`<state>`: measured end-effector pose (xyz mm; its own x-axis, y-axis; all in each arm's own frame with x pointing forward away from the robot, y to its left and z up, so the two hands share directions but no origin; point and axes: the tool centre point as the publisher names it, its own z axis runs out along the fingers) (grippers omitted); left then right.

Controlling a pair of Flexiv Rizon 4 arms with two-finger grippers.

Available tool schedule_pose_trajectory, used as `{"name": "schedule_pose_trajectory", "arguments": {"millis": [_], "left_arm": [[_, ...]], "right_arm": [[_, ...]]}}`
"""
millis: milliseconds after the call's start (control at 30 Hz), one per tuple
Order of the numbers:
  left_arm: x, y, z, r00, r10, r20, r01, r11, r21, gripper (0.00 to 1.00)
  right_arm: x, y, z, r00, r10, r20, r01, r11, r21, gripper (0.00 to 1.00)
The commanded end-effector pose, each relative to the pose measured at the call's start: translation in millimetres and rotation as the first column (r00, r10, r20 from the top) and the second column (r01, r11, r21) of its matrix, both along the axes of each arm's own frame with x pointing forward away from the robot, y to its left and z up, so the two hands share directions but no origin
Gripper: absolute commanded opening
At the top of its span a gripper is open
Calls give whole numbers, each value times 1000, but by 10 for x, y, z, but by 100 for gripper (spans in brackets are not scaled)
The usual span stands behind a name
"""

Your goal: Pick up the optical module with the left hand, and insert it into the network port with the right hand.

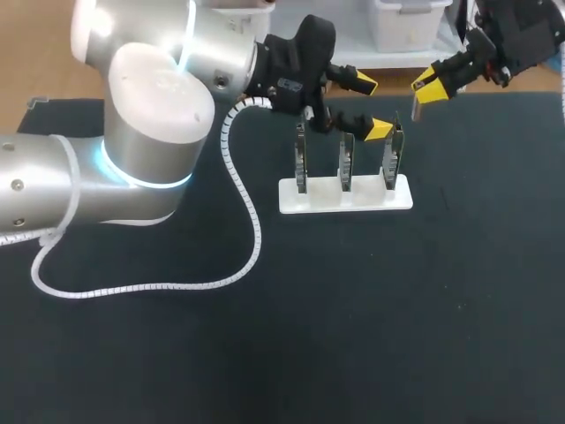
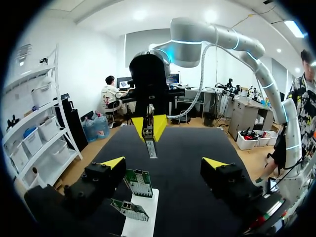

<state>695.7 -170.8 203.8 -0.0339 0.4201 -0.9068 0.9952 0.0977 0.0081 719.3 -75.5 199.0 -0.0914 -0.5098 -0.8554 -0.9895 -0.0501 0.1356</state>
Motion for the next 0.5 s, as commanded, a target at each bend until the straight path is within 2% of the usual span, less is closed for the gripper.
{"name": "schedule_pose_trajectory", "arguments": {"millis": [33, 500], "left_arm": [[-8, -1, 2, 1000, 3, 0, -3, 1000, 3, 100], [-8, -1, 2, 1000, 3, 0, -3, 1000, 3, 100]], "right_arm": [[-15, 62, -103, 1000, 13, -14, -13, 1000, 5, 0], [60, 151, -187, 1000, 27, -17, -26, 1000, 10, 0]]}}
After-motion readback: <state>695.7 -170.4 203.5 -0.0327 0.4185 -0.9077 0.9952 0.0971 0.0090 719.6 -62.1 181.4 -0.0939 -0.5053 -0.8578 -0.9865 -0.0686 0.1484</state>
